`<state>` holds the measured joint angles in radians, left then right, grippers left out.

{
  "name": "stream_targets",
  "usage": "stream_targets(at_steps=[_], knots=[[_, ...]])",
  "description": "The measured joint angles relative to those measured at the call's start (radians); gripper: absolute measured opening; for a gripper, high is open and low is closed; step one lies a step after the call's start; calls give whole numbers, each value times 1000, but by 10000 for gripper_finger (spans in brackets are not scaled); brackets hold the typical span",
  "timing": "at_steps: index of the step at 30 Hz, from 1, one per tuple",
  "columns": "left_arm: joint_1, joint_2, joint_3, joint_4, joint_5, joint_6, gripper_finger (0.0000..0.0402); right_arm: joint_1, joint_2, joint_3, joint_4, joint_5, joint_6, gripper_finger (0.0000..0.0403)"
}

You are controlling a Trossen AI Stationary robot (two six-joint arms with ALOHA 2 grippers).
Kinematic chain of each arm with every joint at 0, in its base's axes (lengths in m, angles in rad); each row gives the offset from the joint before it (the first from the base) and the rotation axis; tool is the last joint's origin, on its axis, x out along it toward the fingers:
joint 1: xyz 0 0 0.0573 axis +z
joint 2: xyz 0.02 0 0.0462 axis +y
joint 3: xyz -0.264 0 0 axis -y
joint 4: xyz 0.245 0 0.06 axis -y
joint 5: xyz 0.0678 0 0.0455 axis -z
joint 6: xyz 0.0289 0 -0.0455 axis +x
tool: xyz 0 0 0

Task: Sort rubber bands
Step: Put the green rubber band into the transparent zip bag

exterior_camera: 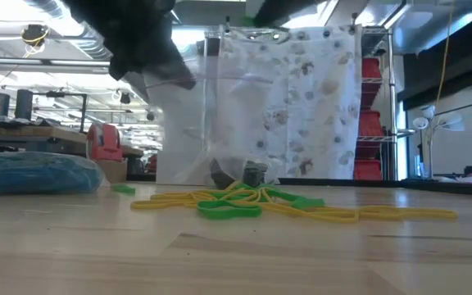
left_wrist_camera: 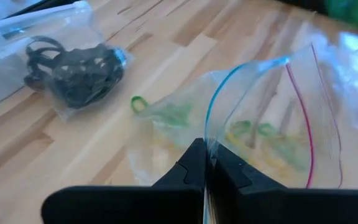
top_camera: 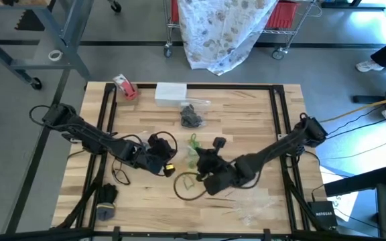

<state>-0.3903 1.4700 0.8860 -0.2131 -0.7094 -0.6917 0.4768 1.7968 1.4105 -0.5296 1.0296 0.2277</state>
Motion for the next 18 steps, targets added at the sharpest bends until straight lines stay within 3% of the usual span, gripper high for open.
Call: stream_targets(at_steps=[8, 13, 18], knots=[[6, 0, 0, 44, 0, -19, 0, -77, 38, 0, 217, -179, -54, 1], [13, 0, 0, 43, 0, -66, 0, -92, 38, 0, 231, -206, -56, 1], [14, 0, 0, 47, 0, -73, 0, -115, 38, 0, 234, -307, -43, 1]])
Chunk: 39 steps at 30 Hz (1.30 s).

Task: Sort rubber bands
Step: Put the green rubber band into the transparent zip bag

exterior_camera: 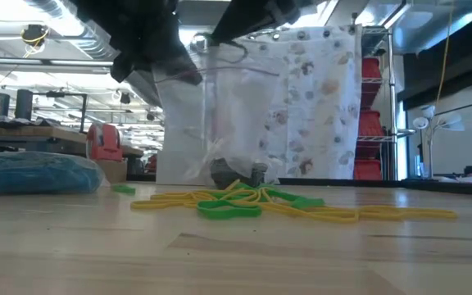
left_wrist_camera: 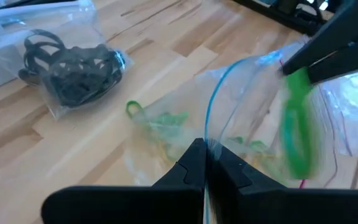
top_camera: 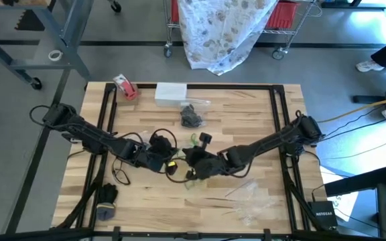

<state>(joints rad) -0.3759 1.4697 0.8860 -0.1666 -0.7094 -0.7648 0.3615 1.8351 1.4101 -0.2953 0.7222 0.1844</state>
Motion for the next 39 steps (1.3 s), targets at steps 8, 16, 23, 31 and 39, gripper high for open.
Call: stream_targets(at_steps=[8, 16, 23, 31, 39], knots=[[0, 0, 0, -5, 0, -17, 0, -16, 0, 0, -30, -12, 21, 48], [0, 0, 0, -11, 0, -17, 0, 2, -24, 65, -238, -129, 56, 124], [0, 0, 0, -11, 0, -14, 0, 87, -20, 80, -422, -149, 161, 128], [0, 0, 0, -9, 0, -5, 0, 110, -3, -93, -408, -167, 362, 129], [-4, -1, 0, -9, 0, 17, 0, 41, -3, -380, 0, -278, 395, 129]])
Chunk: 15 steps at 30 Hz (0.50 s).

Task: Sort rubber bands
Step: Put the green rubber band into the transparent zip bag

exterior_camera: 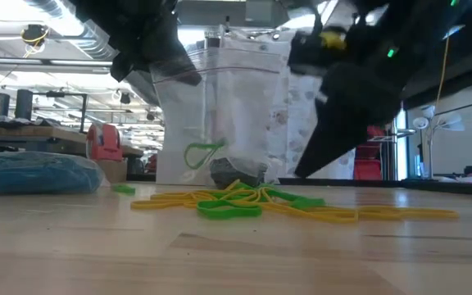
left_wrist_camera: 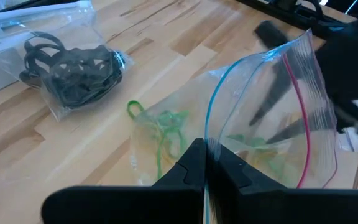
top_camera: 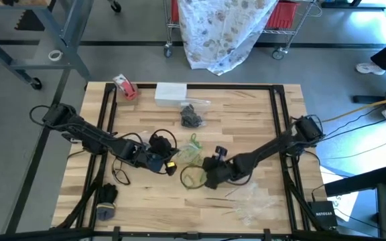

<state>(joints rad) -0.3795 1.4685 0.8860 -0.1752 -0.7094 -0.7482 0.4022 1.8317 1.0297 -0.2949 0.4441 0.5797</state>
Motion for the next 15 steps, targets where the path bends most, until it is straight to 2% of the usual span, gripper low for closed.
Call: stream_targets(at_steps=[9, 13, 15], knots=[[0, 0, 0, 0, 0, 33, 0, -78, 13, -128, 291, -74, -59, 129], [0, 0, 0, 1, 1, 44, 0, -77, 55, -134, 298, 4, -77, 129], [0, 0, 0, 3, 16, 56, 0, -76, 67, -133, 310, 10, -79, 129]])
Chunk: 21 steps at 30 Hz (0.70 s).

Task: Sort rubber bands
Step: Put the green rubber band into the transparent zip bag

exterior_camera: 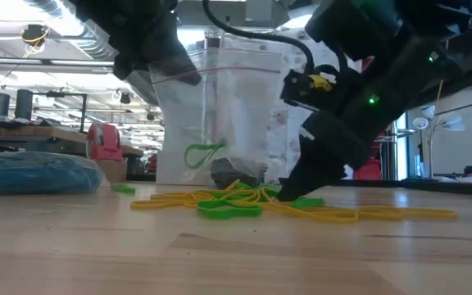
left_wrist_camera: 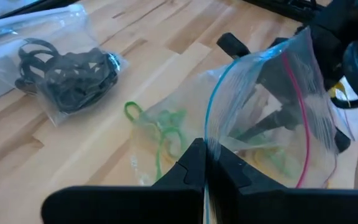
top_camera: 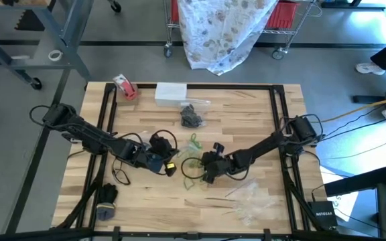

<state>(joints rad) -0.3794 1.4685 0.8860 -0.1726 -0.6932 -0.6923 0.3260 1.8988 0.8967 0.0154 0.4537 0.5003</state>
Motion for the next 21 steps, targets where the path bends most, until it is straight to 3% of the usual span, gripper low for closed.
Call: stream_targets(at_steps=[7, 15, 21], knots=[[2, 0, 0, 2, 10, 58, 0, 1, 11, 1, 24, -1, 0, 118], [-1, 0, 0, 1, 11, 76, 0, 1, 11, 2, 21, -43, -1, 13], [0, 4, 0, 1, 10, 119, 0, 1, 12, 1, 14, -37, -4, 15]])
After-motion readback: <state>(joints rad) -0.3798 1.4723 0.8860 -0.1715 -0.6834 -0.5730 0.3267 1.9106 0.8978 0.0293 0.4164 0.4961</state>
